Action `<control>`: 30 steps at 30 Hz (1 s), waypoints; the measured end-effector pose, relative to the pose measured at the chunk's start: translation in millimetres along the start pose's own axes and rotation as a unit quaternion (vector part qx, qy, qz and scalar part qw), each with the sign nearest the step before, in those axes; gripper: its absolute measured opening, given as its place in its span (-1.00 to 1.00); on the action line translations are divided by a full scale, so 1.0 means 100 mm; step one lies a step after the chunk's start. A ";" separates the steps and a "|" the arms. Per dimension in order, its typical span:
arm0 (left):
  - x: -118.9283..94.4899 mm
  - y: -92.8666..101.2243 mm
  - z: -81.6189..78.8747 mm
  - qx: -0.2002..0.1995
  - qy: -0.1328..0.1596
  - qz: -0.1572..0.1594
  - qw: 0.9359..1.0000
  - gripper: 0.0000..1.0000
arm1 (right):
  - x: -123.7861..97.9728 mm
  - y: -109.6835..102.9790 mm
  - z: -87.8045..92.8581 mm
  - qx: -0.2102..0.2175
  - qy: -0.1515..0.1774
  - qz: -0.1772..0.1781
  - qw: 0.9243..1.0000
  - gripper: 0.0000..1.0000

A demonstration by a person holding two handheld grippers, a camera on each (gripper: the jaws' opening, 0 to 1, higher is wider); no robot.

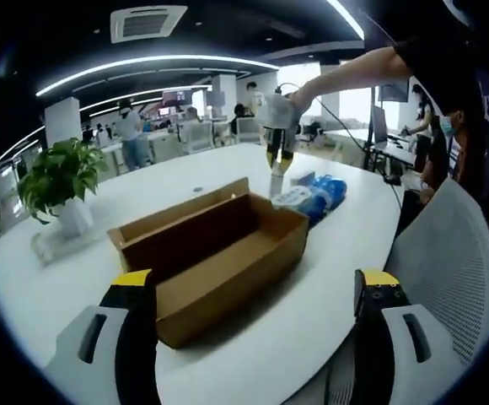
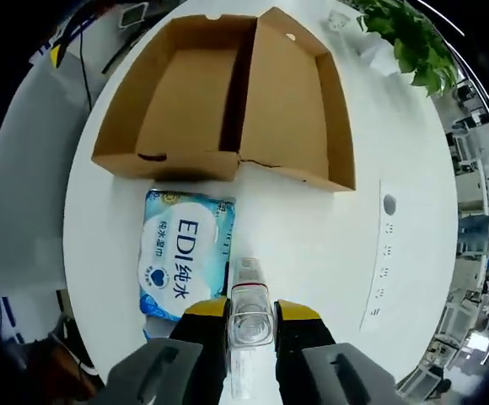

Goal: Operate the shoe box by opening the lid, removing the specified soft item, and placing it in the target area until the item is outside and the box remains undamaged.

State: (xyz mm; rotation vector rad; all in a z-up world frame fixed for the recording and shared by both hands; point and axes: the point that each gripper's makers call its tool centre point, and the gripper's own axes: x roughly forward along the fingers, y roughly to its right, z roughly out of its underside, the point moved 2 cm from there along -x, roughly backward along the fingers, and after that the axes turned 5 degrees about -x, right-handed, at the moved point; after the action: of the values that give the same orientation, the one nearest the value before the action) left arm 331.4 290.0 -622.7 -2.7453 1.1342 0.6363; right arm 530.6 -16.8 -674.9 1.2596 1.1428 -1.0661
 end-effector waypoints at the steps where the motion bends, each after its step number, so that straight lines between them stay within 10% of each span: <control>1: 0.00 0.00 0.00 0.000 0.000 0.000 1.000 0.94 | 0.01 0.00 -0.01 0.000 0.002 -0.001 1.000 -0.68; 30: -0.01 -0.04 0.10 -0.009 -0.006 -0.007 1.000 0.92 | 0.09 0.00 -0.11 0.010 -0.009 -0.011 1.000 -0.67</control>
State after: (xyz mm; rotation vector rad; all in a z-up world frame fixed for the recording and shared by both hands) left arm 330.2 295.6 -631.6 -2.7574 1.1097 0.6642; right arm 531.4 -5.8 -683.6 1.2529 1.1373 -1.1070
